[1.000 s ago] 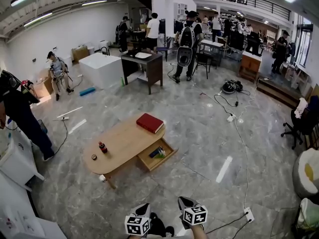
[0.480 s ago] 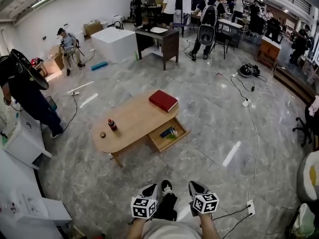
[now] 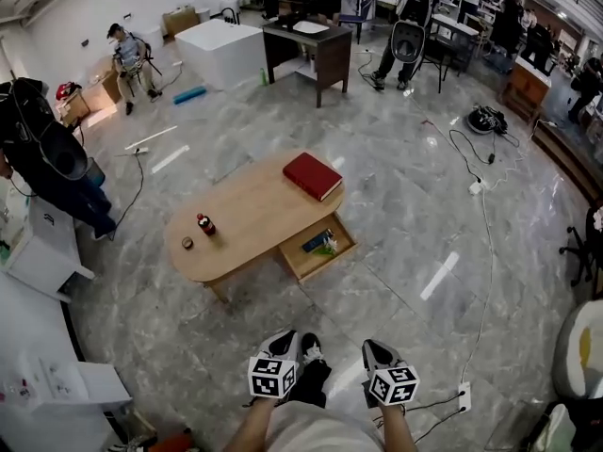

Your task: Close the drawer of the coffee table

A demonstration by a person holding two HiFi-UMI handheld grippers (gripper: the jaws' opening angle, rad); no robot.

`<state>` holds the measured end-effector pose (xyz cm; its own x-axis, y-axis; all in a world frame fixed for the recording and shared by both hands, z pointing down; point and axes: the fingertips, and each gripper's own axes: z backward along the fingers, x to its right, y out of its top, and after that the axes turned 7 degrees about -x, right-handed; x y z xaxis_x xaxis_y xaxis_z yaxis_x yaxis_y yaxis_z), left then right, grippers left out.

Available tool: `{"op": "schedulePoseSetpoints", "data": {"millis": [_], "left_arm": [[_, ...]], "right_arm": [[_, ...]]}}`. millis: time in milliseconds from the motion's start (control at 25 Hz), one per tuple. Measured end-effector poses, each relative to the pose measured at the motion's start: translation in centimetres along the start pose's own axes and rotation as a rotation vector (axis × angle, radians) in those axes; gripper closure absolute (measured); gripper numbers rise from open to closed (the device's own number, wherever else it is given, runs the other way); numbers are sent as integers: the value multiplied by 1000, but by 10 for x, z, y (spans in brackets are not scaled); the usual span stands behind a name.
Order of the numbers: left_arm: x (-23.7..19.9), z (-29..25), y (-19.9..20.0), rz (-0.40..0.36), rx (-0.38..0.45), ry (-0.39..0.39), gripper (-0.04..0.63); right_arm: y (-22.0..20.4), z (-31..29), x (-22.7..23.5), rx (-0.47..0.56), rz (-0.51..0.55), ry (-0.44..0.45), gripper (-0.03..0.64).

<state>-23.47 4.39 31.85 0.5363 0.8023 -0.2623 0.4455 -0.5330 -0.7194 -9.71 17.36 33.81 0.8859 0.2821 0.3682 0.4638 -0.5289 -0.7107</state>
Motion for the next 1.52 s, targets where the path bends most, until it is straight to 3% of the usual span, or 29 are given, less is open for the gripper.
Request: {"op": "schedulePoseSetpoints", "data": {"millis": [400,720,880,1040,1320,1520], "left_arm": [[-36,-90,65,0,-27,28,586],[-57,-134,112,8,-33,58,586],[-61,-146,125,44,-7,135,586],[-54,-141,136,120,88,268,586],[-13,-146,114,282,159,477,586],[-4,-155,119,274,199,509,586]], "right_arm": [[72,-49,92,-4,-46,-47,603],[172,-89,132,12,83,-7,603],[204,-102,159,7,161,43,603],[227,-134,197,-34,256,102,602],[266,-158,260,-80,425,229,602],[277,-188,294,-57,437,244,603]]}}
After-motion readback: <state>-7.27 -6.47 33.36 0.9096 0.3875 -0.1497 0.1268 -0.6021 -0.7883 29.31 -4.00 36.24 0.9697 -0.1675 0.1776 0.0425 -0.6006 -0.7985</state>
